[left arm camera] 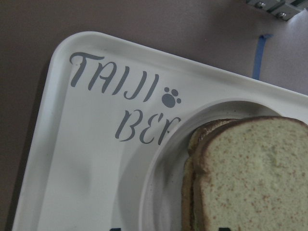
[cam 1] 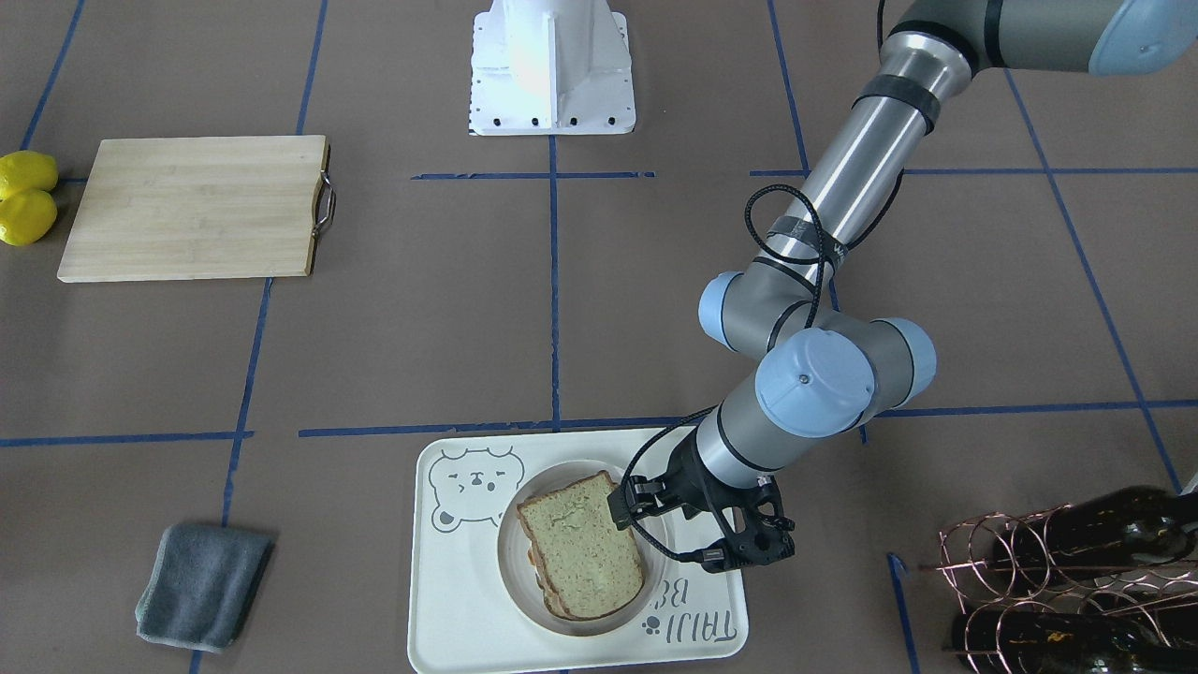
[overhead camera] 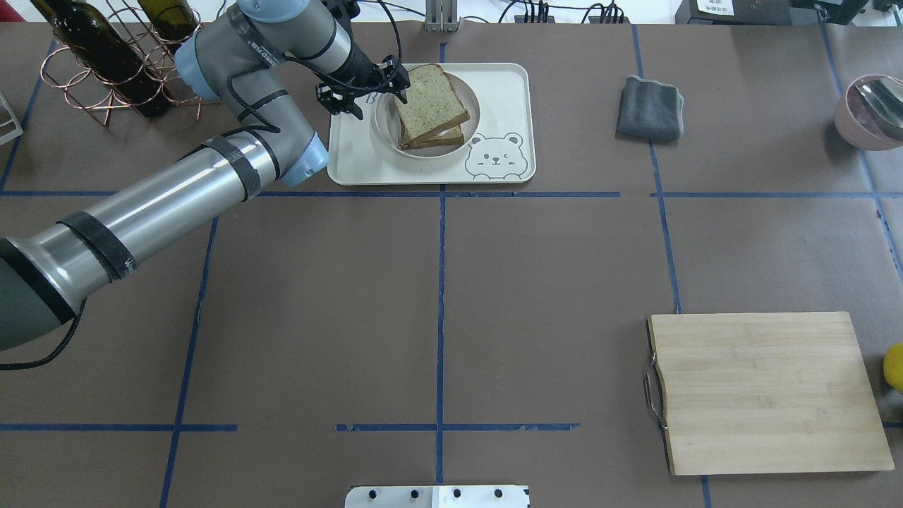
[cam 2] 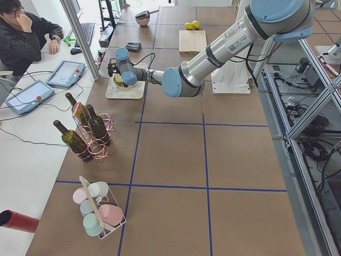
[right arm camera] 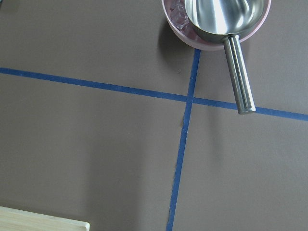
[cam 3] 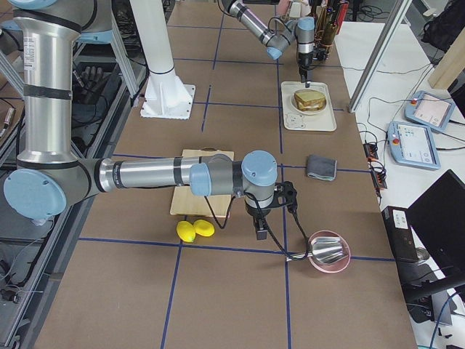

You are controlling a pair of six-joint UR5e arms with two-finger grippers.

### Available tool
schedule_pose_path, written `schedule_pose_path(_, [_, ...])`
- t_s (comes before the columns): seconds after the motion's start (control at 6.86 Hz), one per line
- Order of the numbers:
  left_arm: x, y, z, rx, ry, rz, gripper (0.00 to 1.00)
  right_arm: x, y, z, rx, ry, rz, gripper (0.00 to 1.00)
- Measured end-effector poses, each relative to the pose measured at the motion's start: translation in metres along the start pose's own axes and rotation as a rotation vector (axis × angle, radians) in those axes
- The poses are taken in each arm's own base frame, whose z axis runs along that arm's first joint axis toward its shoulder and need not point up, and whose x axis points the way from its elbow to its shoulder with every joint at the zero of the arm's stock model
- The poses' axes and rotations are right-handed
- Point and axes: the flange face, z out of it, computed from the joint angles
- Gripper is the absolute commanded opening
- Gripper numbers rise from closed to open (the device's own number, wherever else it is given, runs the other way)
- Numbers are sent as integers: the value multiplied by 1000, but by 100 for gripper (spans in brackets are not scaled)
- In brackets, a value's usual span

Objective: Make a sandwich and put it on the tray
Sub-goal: 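Lower the plate onto the tray and open the left gripper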

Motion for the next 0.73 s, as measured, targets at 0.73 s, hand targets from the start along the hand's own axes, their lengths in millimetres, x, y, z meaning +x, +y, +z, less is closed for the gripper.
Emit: schedule_pose_path(0.73, [-34, 53, -97, 14, -27, 166, 100, 5, 4, 5, -18, 50, -17, 100])
